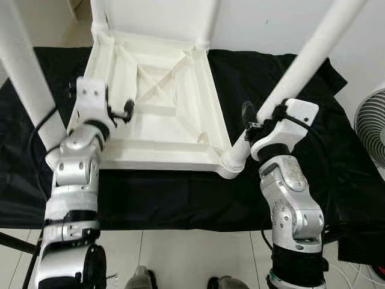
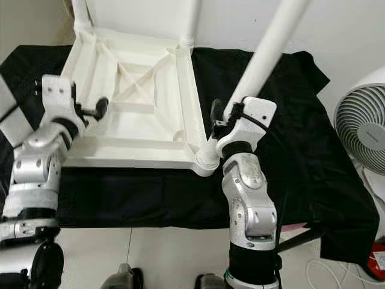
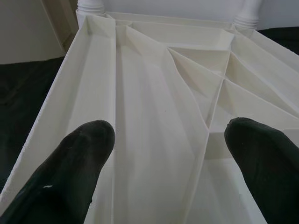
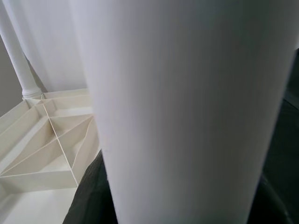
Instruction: Building children table
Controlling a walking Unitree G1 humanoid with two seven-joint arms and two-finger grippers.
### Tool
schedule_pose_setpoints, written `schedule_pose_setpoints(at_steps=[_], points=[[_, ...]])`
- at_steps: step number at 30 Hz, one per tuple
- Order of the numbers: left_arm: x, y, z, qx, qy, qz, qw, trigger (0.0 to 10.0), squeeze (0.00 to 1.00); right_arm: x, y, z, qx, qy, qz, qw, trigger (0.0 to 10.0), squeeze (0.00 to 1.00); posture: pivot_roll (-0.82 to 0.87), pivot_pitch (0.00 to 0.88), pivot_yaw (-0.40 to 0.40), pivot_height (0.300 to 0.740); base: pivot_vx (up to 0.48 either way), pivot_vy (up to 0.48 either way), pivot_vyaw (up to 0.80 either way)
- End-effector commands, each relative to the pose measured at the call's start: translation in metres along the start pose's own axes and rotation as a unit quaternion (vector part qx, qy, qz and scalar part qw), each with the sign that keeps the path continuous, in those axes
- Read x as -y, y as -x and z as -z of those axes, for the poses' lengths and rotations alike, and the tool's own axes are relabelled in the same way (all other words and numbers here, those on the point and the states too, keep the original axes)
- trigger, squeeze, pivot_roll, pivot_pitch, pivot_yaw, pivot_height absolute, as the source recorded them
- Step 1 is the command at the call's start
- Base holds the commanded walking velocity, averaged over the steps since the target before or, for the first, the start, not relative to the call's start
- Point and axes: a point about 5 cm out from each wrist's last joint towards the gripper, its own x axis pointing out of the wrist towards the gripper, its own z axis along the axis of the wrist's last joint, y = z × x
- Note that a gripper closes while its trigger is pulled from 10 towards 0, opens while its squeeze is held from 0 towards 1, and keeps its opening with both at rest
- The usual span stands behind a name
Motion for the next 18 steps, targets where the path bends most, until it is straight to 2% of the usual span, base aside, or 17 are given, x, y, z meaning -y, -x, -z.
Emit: schedule_pose_setpoints(at_steps=[1,3,5,8,10,11,14,17,18], points=[[-0.048,0.009,-0.020,0.011,-0.028,-0.255,0.966,10.0,0.00,0.047,0.003,0.004,-0.009,-0.023,0.146,0.989,0.0,0.00,-0.08,0.151,0.026,0.740,0.000,0.000,0.00],[-0.042,0.004,-0.052,0.048,-0.027,-0.239,0.970,10.0,0.00,0.047,0.002,0.020,-0.047,-0.067,0.159,0.984,0.0,0.00,-0.07,0.155,0.022,0.740,0.000,0.000,0.00],[-0.040,0.004,-0.060,0.057,-0.026,-0.234,0.970,10.0,0.00,0.047,0.002,0.024,-0.056,-0.078,0.162,0.982,0.0,0.00,-0.07,0.155,0.022,0.740,0.000,0.000,0.00],[-0.022,-0.003,-0.106,0.112,-0.035,-0.203,0.972,10.0,0.00,0.052,0.003,0.063,-0.143,-0.137,0.181,0.963,0.0,0.00,-0.05,0.158,0.013,0.740,0.000,0.000,0.00],[-0.013,-0.006,-0.127,0.128,-0.026,-0.178,0.975,10.0,0.00,0.054,0.002,0.079,-0.168,-0.135,0.184,0.959,0.0,0.00,-0.04,0.160,0.013,0.740,0.000,0.000,0.00],[-0.008,-0.008,-0.136,0.135,-0.018,-0.160,0.978,10.0,0.00,0.049,-0.001,0.086,-0.185,-0.148,0.166,0.957,0.0,0.00,-0.03,0.162,0.012,0.740,0.000,0.000,0.00],[0.010,-0.014,-0.152,0.141,-0.023,-0.100,0.985,10.0,0.00,0.036,-0.007,0.102,-0.222,-0.169,0.127,0.952,0.0,0.00,-0.02,0.164,0.009,0.740,0.000,0.000,0.00],[0.040,-0.019,-0.157,0.136,-0.037,-0.016,0.990,10.0,0.00,0.020,-0.016,0.117,-0.248,-0.214,0.087,0.941,0.0,0.00,-0.02,0.169,0.009,0.740,0.000,0.000,0.00],[0.040,-0.019,-0.157,0.136,-0.037,-0.016,0.990,10.0,0.00,0.020,-0.016,0.117,-0.248,-0.214,0.087,0.941,0.0,0.00,-0.02,0.169,0.009,0.740,0.000,0.000,0.00]])
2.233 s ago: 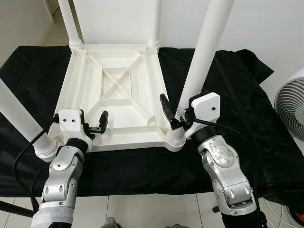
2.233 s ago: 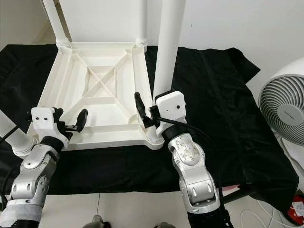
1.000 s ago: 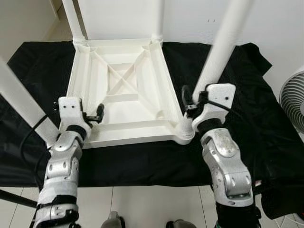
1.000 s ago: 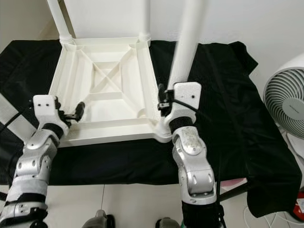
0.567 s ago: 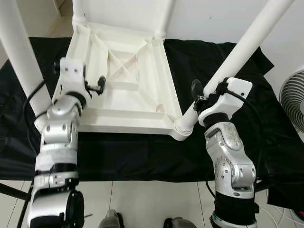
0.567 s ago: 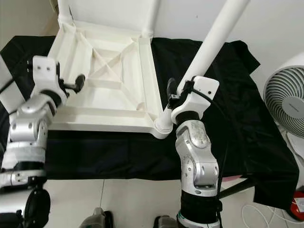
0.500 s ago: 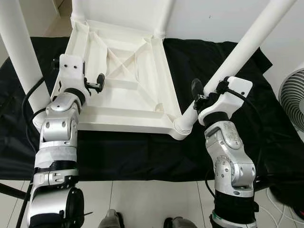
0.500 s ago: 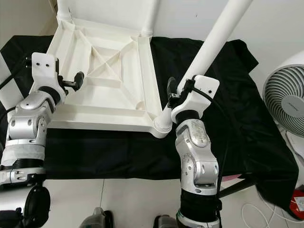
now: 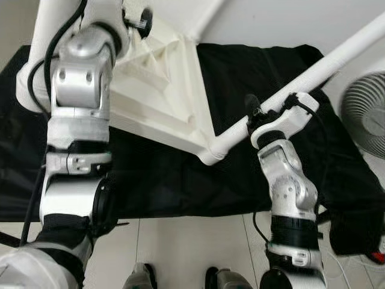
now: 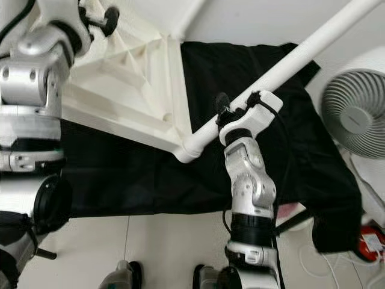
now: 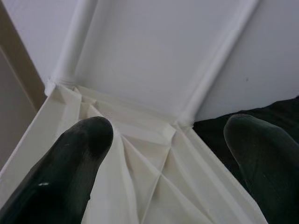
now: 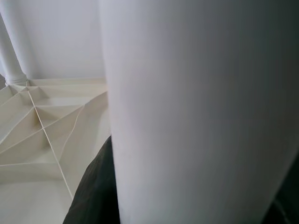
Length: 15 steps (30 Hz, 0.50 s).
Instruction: Building children table
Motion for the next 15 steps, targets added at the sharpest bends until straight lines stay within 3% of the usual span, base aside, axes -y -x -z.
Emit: schedule_pose_setpoints(at_steps=[1,6,10,13,15], points=[[0.002,-0.002,-0.006,-0.001,-0.003,-0.048,0.999,10.0,0.00,0.031,0.011,0.076,-0.157,-0.055,0.095,0.982,0.0,0.00,-0.02,0.169,0.009,0.740,0.000,0.000,0.00],[0.040,-0.012,-0.017,-0.011,-0.026,0.038,0.999,10.0,0.00,0.010,-0.005,0.105,-0.237,-0.075,0.039,0.968,0.0,0.00,0.01,0.196,0.015,0.740,0.000,0.000,0.00],[0.051,-0.017,-0.021,-0.012,-0.024,0.051,0.998,10.0,0.00,0.003,-0.010,0.115,-0.260,-0.076,0.024,0.962,0.0,0.00,0.03,0.209,0.022,0.740,0.000,0.000,0.00],[0.066,-0.021,-0.025,-0.009,-0.032,0.071,0.997,10.0,0.00,-0.011,-0.013,0.128,-0.297,-0.076,-0.008,0.952,0.0,0.00,0.04,0.216,0.028,0.740,0.000,0.000,0.00],[0.066,-0.021,-0.025,-0.009,-0.032,0.071,0.997,10.0,0.00,-0.011,-0.013,0.128,-0.297,-0.076,-0.008,0.952,0.0,0.00,0.04,0.216,0.028,0.740,0.000,0.000,0.00]])
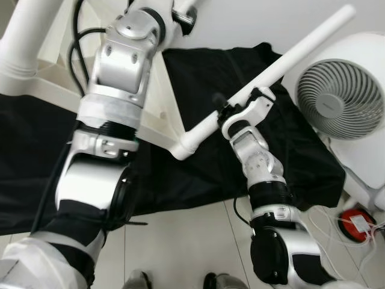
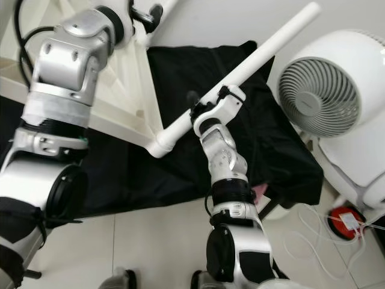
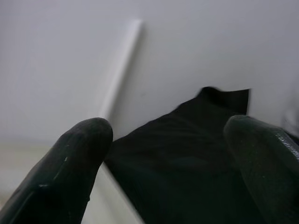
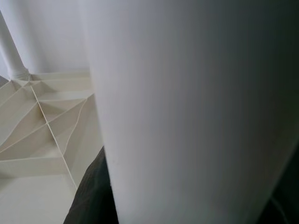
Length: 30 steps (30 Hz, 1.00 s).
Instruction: Building children table
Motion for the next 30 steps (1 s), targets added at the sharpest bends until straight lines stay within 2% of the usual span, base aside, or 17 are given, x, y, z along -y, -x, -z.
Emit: schedule_pose_setpoints(at_steps=[1,4,8,13,16,19,20,21,22,23,24,25,26,28,30], points=[[0.002,-0.003,0.007,-0.015,-0.002,-0.010,1.000,10.0,0.00,0.028,0.022,0.099,-0.214,-0.038,0.067,0.974,0.0,0.00,0.05,0.222,0.034,0.740,0.000,0.000,0.00],[0.004,-0.003,0.007,-0.018,-0.001,-0.008,1.000,10.0,0.00,0.026,0.021,0.101,-0.220,-0.040,0.061,0.973,0.0,0.00,0.05,0.222,0.034,0.740,0.000,0.000,0.00],[0.007,-0.006,0.015,-0.038,-0.001,-0.002,0.999,10.0,0.00,0.015,0.018,0.109,-0.235,-0.060,0.031,0.970,0.0,0.00,0.05,0.222,0.040,0.740,0.000,0.000,0.00],[0.005,-0.006,0.030,-0.067,0.001,-0.001,0.998,10.0,0.00,0.012,0.025,0.129,-0.258,-0.139,0.031,0.956,0.0,0.00,0.06,0.228,0.036,0.740,0.000,0.000,0.00],[0.006,-0.005,0.032,-0.070,0.002,0.001,0.998,10.0,0.00,0.012,0.026,0.132,-0.260,-0.153,0.028,0.953,0.0,0.00,0.06,0.228,0.036,0.740,0.000,0.000,0.00],[0.015,0.001,0.052,-0.104,-0.033,0.046,0.993,10.0,0.00,0.009,0.029,0.139,-0.269,-0.149,0.003,0.952,0.0,0.00,0.06,0.230,0.030,0.740,0.000,0.000,0.00],[0.015,0.001,0.052,-0.104,-0.033,0.046,0.993,10.0,0.00,0.009,0.029,0.139,-0.269,-0.149,0.003,0.952,0.0,0.00,0.06,0.230,0.030,0.740,0.000,0.000,0.00],[0.018,0.004,0.062,-0.115,-0.031,0.065,0.991,10.0,0.00,0.008,0.029,0.139,-0.270,-0.150,-0.002,0.951,2.5,0.00,0.06,0.234,0.031,0.740,0.000,0.000,0.00],[0.023,0.010,0.073,-0.126,-0.054,0.089,0.987,10.0,0.00,0.010,0.029,0.138,-0.267,-0.149,-0.001,0.952,8.2,0.00,0.05,0.235,0.028,0.740,0.000,0.000,0.00],[0.027,0.014,0.081,-0.134,-0.070,0.106,0.983,10.0,0.00,0.011,0.029,0.137,-0.266,-0.147,0.000,0.953,8.2,0.00,0.05,0.235,0.028,0.740,0.000,0.000,0.00],[0.030,0.016,0.086,-0.139,-0.081,0.116,0.980,10.0,0.00,0.012,0.028,0.136,-0.265,-0.146,0.000,0.953,6.8,0.00,0.05,0.235,0.028,0.740,0.000,0.000,0.00],[0.030,0.016,0.086,-0.139,-0.081,0.116,0.980,10.0,0.00,0.012,0.028,0.136,-0.265,-0.146,0.000,0.953,6.8,0.00,0.05,0.235,0.028,0.740,0.000,0.000,0.00],[0.034,0.023,0.097,-0.156,-0.084,0.141,0.974,10.0,0.00,0.014,0.028,0.135,-0.263,-0.145,0.005,0.954,10.0,0.00,0.05,0.237,0.025,0.740,0.000,0.000,0.00],[0.039,0.033,0.114,-0.181,-0.088,0.171,0.965,10.0,0.00,0.017,0.028,0.133,-0.263,-0.150,0.010,0.953,10.0,0.00,0.05,0.238,0.020,0.740,0.000,0.000,0.00],[0.039,0.038,0.120,-0.186,-0.087,0.185,0.961,10.0,0.00,0.018,0.027,0.132,-0.261,-0.144,0.009,0.954,10.0,0.00,0.05,0.238,0.020,0.740,0.000,0.000,0.00]])
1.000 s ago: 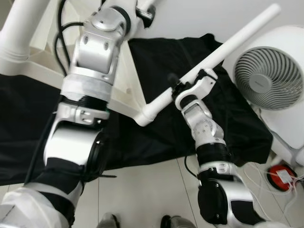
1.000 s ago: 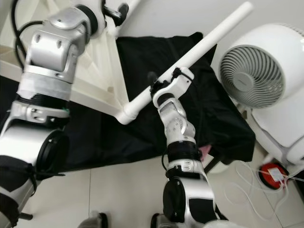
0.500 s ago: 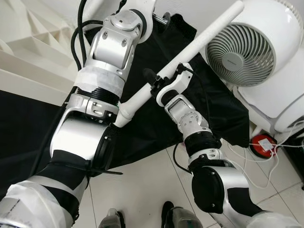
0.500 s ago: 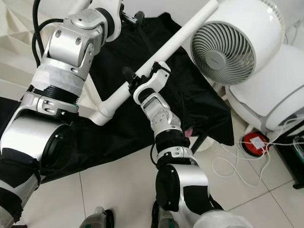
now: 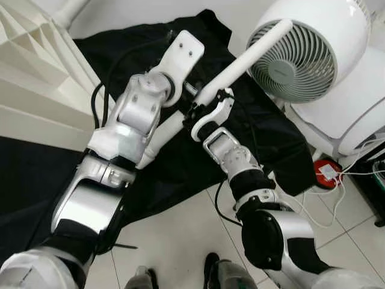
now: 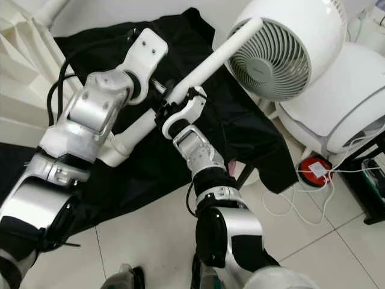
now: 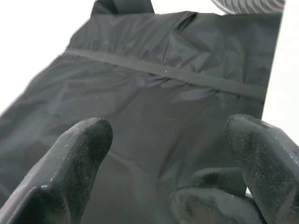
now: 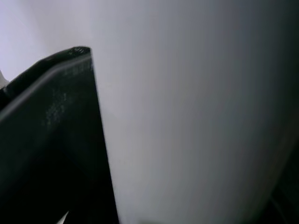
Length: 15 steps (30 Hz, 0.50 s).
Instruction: Building children table
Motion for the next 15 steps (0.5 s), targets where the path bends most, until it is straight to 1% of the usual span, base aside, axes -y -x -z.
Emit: schedule_pose_setpoints(at_steps=[1,2,3,5,6,7,8,9,11,15], points=[[0.009,0.003,0.015,-0.029,0.013,0.077,0.997,10.0,0.00,0.050,0.031,0.075,-0.149,-0.060,0.138,0.977,10.0,0.00,0.05,0.241,0.020,0.740,0.000,0.000,0.00],[0.009,0.003,0.015,-0.029,0.013,0.077,0.997,10.0,0.00,0.050,0.031,0.075,-0.149,-0.060,0.138,0.977,10.0,0.00,0.05,0.241,0.020,0.740,0.000,0.000,0.00],[0.007,0.005,0.015,-0.028,0.024,0.076,0.996,10.0,0.00,0.050,0.031,0.075,-0.149,-0.060,0.138,0.977,10.0,0.00,0.05,0.241,0.019,0.740,0.000,0.000,0.00],[0.005,0.006,0.015,-0.028,0.031,0.075,0.996,10.0,0.00,0.051,0.031,0.075,-0.150,-0.063,0.138,0.977,10.0,0.00,0.05,0.241,0.019,0.740,0.000,0.000,0.00],[-0.009,0.008,0.011,-0.017,0.054,0.063,0.996,10.0,0.00,0.051,0.031,0.075,-0.150,-0.060,0.136,0.977,10.0,0.00,0.05,0.243,0.019,0.740,0.000,0.000,0.00],[-0.021,0.012,0.006,-0.001,0.065,0.055,0.996,10.0,0.00,0.051,0.031,0.074,-0.151,-0.057,0.135,0.978,10.0,0.00,0.05,0.243,0.019,0.740,0.000,0.000,0.00],[-0.030,0.015,0.002,0.010,0.071,0.050,0.996,10.0,0.00,0.051,0.031,0.074,-0.152,-0.055,0.134,0.978,10.0,0.00,0.05,0.243,0.019,0.740,0.000,0.000,0.00],[-0.034,0.016,0.000,0.017,0.074,0.048,0.996,10.0,0.00,0.051,0.031,0.074,-0.152,-0.054,0.133,0.978,10.0,0.00,0.05,0.243,0.019,0.740,0.000,0.000,0.00],[-0.035,0.018,0.000,0.019,0.072,0.048,0.996,10.0,0.00,0.051,0.032,0.074,-0.152,-0.054,0.133,0.978,10.0,0.00,0.05,0.247,0.020,0.740,0.000,0.000,0.00],[-0.030,0.032,0.015,0.000,0.033,0.085,0.996,10.0,0.00,0.055,0.035,0.076,-0.152,-0.057,0.140,0.977,10.0,0.00,0.05,0.255,0.032,0.740,0.000,0.000,0.00]])
